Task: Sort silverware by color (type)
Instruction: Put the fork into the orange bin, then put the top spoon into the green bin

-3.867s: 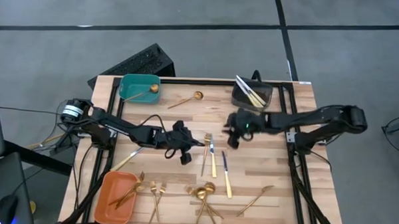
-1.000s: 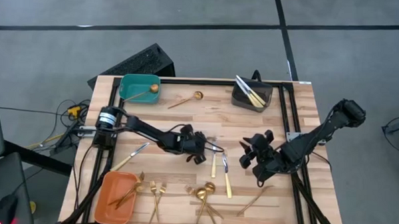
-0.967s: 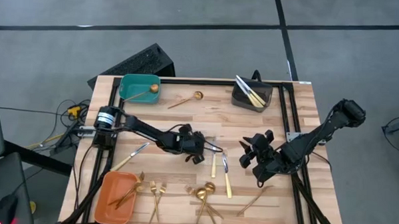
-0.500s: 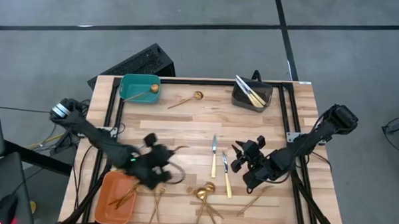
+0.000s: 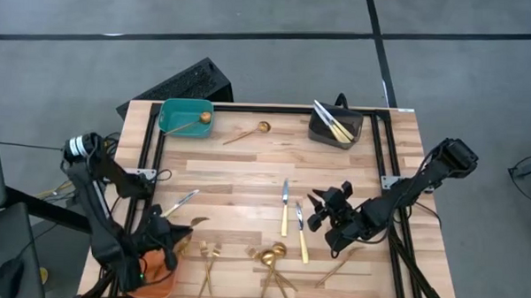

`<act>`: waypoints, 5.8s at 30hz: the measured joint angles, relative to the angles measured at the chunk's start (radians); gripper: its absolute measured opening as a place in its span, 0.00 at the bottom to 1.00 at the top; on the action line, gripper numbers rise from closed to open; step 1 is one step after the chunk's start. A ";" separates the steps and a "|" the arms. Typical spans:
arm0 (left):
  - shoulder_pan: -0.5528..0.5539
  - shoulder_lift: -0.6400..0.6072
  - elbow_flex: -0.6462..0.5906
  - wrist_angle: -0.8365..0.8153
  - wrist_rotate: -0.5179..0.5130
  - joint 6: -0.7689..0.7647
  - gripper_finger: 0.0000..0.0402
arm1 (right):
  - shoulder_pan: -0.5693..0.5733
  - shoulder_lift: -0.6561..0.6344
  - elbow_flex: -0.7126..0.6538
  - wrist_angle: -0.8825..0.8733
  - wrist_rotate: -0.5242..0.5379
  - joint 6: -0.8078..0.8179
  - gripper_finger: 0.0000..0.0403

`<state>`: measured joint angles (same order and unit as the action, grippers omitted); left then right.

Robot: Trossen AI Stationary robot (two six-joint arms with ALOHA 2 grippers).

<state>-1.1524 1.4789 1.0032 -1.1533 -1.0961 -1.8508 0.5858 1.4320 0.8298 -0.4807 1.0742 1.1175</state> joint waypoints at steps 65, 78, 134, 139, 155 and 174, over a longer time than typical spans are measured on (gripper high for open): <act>0.493 0.032 -0.030 0.745 0.244 1.255 0.30 | 0.322 0.158 0.004 -0.159 -0.992 -0.079 0.36; 0.594 0.032 -0.030 0.796 0.313 1.333 0.30 | 0.303 0.217 0.002 -0.165 -0.911 -0.128 0.24; 1.760 0.405 0.017 1.227 1.208 1.993 0.30 | -0.671 -0.078 -0.063 -0.032 -0.445 -0.608 0.48; 1.772 0.509 0.145 1.105 1.162 1.992 0.30 | -0.751 -0.100 -0.065 0.112 -0.574 -0.763 0.46; 1.780 0.582 0.294 0.872 1.145 2.081 0.03 | -0.791 -0.152 -0.064 0.125 -0.606 -0.812 0.45; 1.760 0.017 0.152 0.603 1.012 2.369 0.01 | -0.732 -0.152 -0.067 0.140 -0.572 -0.811 0.45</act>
<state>0.6076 1.4959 1.1556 -0.5505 -0.0845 0.5183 -0.1460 1.2800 0.7631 -0.3411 0.5018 0.3069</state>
